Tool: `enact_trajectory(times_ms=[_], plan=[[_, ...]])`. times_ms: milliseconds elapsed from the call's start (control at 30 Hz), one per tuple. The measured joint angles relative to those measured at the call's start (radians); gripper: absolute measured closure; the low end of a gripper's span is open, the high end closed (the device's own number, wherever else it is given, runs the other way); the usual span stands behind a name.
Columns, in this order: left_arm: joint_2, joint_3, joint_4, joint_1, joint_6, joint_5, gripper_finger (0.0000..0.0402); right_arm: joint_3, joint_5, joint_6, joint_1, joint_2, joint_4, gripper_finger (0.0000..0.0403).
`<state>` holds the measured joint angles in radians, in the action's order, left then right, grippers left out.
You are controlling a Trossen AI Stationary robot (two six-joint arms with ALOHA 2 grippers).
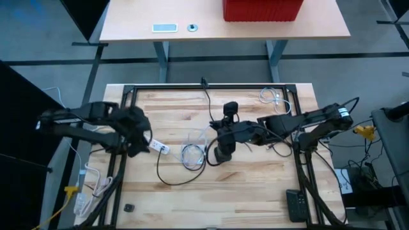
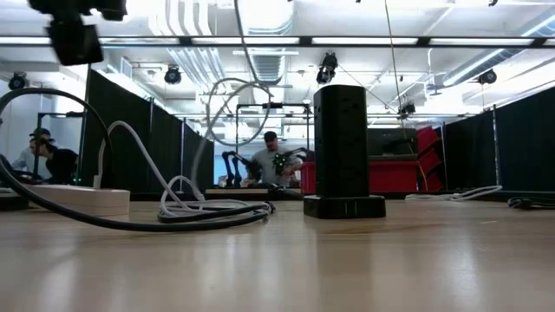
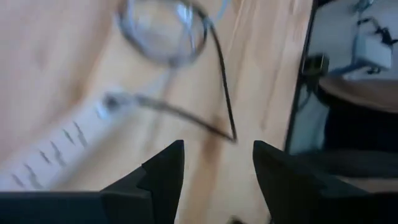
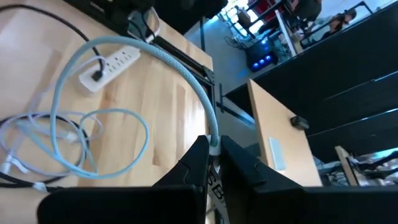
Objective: Insert USB
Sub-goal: Insert the light blue charger cable into the black charger adapter
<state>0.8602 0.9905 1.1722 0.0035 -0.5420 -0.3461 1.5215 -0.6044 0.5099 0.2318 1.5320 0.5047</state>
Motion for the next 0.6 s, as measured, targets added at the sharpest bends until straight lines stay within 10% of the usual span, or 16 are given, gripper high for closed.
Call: enact_trajectory(times_ms=[600], plan=[[0.346, 0.000, -0.077, -0.773, -0.874, 0.020, 0.0242, -0.004, 0.001, -0.179, 0.103, 0.120, 0.092, 0.0391]])
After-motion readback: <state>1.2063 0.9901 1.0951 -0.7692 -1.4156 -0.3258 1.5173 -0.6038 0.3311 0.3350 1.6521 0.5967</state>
